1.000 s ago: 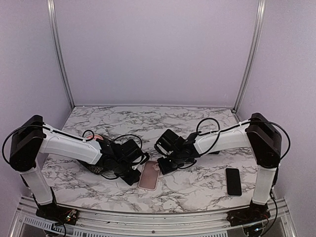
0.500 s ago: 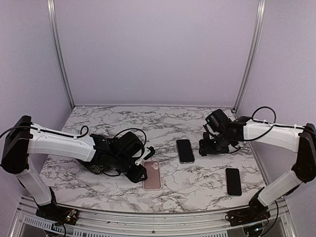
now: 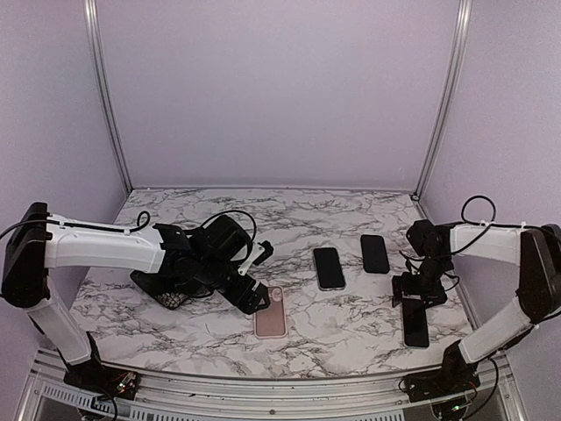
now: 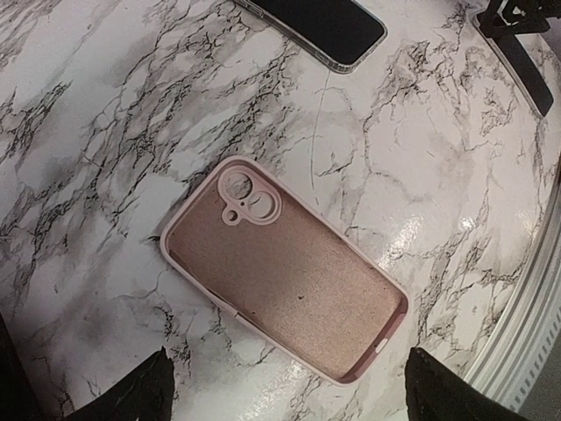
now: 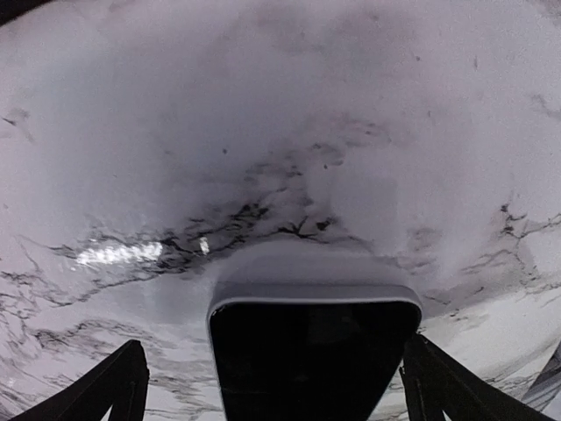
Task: Put the phone into the phone case
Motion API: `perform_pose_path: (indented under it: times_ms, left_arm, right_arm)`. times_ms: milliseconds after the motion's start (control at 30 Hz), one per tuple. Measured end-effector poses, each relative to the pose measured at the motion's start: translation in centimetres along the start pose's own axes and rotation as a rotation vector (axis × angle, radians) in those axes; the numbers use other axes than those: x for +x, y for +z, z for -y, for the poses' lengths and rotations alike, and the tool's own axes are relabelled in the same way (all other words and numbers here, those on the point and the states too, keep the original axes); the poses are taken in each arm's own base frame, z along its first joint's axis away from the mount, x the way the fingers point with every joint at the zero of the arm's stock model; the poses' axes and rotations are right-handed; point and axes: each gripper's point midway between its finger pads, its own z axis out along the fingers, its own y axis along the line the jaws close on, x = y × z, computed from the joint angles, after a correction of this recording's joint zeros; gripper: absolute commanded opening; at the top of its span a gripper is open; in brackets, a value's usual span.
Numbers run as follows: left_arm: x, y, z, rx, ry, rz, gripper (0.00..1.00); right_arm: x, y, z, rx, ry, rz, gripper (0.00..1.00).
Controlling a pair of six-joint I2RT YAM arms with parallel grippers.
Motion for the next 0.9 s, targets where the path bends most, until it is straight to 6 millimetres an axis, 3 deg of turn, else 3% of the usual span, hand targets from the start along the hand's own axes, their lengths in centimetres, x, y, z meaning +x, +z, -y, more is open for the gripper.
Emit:
perform_pose_path:
  times_ms: [167,433,567,767,900]
  left_arm:
    - [0.2,-0.4,-0.4,-0.017,0.011,0.007,0.93]
    - [-0.2,-1.5,-0.4,-0.019,0.017,0.033,0.93]
    - [-0.1,-1.4,-0.4,-0.018,0.017,0.031,0.92]
    - [-0.1,-1.4,-0.4,-0.017,0.02,0.031,0.92]
    - [-0.1,-1.4,-0.4,-0.017,0.02,0.03,0.92]
  right_arm:
    - [1.0,1.5,0.5,0.035,0.003,-0.086,0.99]
    - [1.6,1.2,1.2,0.081,0.044,-0.113,0.99]
    - [3.2,1.1,1.1,0.079,0.051,-0.128,0.98]
    - [4.7,1.3,0.1,0.045,0.044,-0.174,0.87]
    - [4.9,1.4,-0.9,0.031,0.014,-0.188,0.64]
